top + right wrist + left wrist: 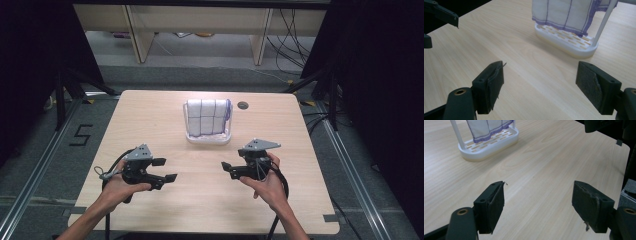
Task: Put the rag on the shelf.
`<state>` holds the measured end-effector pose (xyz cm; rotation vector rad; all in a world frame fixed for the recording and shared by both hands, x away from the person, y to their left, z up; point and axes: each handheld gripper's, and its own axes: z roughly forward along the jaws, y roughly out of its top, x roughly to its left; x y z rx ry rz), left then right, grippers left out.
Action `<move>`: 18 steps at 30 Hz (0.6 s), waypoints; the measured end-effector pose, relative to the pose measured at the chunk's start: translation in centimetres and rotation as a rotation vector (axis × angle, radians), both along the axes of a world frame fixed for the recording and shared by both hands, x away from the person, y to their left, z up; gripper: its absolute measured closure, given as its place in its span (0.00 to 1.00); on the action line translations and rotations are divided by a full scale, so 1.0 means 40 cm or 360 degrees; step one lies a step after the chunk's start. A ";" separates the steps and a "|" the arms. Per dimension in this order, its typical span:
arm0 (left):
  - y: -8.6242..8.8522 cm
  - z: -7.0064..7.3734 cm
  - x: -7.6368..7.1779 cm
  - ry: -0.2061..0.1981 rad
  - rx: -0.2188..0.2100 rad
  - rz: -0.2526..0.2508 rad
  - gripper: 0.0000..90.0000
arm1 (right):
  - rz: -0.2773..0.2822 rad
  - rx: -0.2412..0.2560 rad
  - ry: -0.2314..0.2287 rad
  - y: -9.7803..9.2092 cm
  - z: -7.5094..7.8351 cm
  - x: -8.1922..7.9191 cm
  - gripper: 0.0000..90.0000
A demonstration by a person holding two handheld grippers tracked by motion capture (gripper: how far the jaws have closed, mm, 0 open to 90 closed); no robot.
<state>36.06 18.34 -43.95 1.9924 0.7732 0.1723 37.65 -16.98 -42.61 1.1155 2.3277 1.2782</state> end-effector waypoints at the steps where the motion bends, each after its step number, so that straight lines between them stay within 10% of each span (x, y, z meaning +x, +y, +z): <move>1: 0.004 -0.005 -0.007 -0.0005 -0.0006 -0.0004 0.29 | -0.0007 -0.0004 -0.0013 -0.001 -0.004 -0.002 0.26; 18: 0.013 -0.056 -0.086 0.0025 0.0027 -0.0052 0.28 | 0.0006 0.0024 0.0069 -0.029 -0.060 -0.088 0.26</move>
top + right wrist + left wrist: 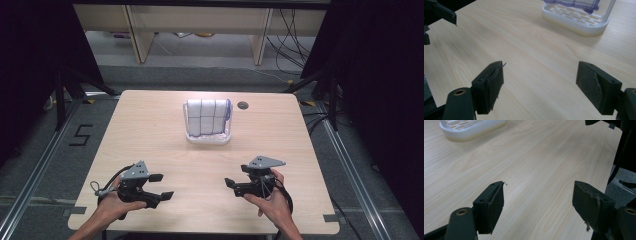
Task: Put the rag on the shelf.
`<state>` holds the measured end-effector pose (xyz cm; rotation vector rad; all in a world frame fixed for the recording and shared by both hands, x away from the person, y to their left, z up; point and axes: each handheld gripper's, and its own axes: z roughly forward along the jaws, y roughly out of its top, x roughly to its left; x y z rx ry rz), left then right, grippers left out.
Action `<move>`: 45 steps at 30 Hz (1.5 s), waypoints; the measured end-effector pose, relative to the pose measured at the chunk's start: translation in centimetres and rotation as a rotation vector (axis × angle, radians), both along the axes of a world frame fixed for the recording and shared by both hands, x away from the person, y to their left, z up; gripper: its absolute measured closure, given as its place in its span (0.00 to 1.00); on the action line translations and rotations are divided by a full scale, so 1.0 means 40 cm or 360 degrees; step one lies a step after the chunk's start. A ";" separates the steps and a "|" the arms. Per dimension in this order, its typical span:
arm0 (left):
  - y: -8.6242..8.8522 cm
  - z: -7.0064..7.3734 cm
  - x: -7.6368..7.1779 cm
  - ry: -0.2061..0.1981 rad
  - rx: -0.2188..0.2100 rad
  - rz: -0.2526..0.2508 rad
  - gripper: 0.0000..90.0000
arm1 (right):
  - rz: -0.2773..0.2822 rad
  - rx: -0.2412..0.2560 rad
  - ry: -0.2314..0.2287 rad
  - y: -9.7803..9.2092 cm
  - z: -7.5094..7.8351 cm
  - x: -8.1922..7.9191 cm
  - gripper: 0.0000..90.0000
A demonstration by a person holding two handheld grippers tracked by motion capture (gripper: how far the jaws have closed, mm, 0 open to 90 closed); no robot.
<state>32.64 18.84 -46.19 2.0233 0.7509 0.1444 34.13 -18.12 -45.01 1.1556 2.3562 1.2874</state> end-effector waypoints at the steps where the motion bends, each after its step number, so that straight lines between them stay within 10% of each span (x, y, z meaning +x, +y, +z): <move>1: 0.001 -0.002 -0.002 -0.0009 0.0005 -0.0002 0.28 | 0.0003 -0.0008 0.0012 -0.001 -0.003 -0.003 0.26; 22: 0.018 -0.084 -0.060 0.0005 0.0158 -0.0025 0.27 | 0.0096 -0.0171 0.0059 0.000 -0.069 -0.086 0.19; 45: 0.014 -0.094 -0.059 0.0021 0.0139 -0.0003 0.27 | 0.0120 -0.0181 0.0101 0.003 -0.102 -0.100 0.19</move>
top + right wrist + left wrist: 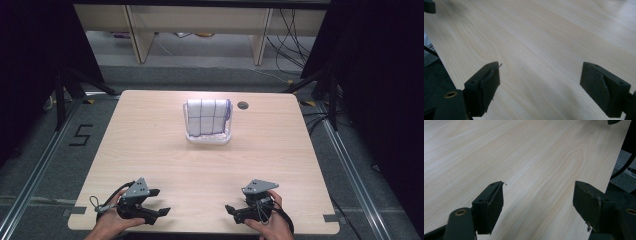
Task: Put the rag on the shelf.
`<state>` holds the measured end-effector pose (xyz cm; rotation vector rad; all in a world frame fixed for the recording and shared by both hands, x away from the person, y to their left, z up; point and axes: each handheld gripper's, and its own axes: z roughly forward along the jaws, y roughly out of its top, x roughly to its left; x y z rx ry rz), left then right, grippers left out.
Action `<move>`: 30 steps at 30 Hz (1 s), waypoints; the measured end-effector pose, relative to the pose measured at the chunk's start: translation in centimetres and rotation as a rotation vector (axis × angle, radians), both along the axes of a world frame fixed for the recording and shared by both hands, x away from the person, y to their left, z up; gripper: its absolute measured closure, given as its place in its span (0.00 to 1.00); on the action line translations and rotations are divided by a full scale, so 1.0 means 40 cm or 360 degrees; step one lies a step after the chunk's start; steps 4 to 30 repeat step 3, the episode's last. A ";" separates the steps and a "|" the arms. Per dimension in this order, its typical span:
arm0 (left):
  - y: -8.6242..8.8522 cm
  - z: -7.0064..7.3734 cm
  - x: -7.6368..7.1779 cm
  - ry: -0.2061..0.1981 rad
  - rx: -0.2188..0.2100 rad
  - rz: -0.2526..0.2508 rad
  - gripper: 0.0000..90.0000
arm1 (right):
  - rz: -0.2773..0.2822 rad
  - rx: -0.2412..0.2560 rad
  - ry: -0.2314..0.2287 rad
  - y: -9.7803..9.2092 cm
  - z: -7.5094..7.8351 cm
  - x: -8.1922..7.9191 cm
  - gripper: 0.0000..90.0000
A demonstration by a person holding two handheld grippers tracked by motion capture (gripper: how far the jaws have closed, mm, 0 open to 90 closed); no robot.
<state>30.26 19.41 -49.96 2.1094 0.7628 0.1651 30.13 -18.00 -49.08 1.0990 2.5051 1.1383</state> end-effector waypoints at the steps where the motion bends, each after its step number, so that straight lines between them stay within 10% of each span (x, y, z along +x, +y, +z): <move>1: -0.001 0.000 0.000 0.0007 -0.0005 0.0006 0.27 | 0.0000 0.0001 0.0000 0.000 0.000 0.000 0.19; 30: 0.002 0.000 0.002 0.0006 0.0012 0.0000 0.27 | 0.0014 0.0006 -0.0013 0.001 -0.003 0.002 0.19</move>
